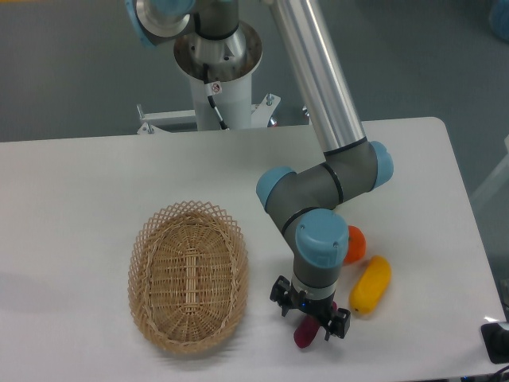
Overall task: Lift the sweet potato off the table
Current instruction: 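Close the gripper around the purple sweet potato, then lift the held sweet potato up and back toward the table edge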
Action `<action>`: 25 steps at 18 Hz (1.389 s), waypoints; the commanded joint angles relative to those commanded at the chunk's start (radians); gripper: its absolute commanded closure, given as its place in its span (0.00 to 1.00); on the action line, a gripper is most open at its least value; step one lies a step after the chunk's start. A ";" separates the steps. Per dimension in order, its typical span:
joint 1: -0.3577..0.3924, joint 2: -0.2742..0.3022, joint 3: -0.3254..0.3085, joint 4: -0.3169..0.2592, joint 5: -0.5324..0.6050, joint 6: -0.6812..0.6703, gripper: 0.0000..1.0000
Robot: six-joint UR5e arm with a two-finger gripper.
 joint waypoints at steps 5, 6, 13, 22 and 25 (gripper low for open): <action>0.000 0.008 0.002 -0.002 0.000 0.006 0.63; 0.000 0.009 0.002 0.000 0.003 0.008 0.66; 0.000 0.031 0.011 0.000 0.020 0.029 0.67; 0.049 0.164 0.089 -0.147 -0.006 0.078 0.66; 0.107 0.224 0.095 -0.213 -0.055 0.144 0.66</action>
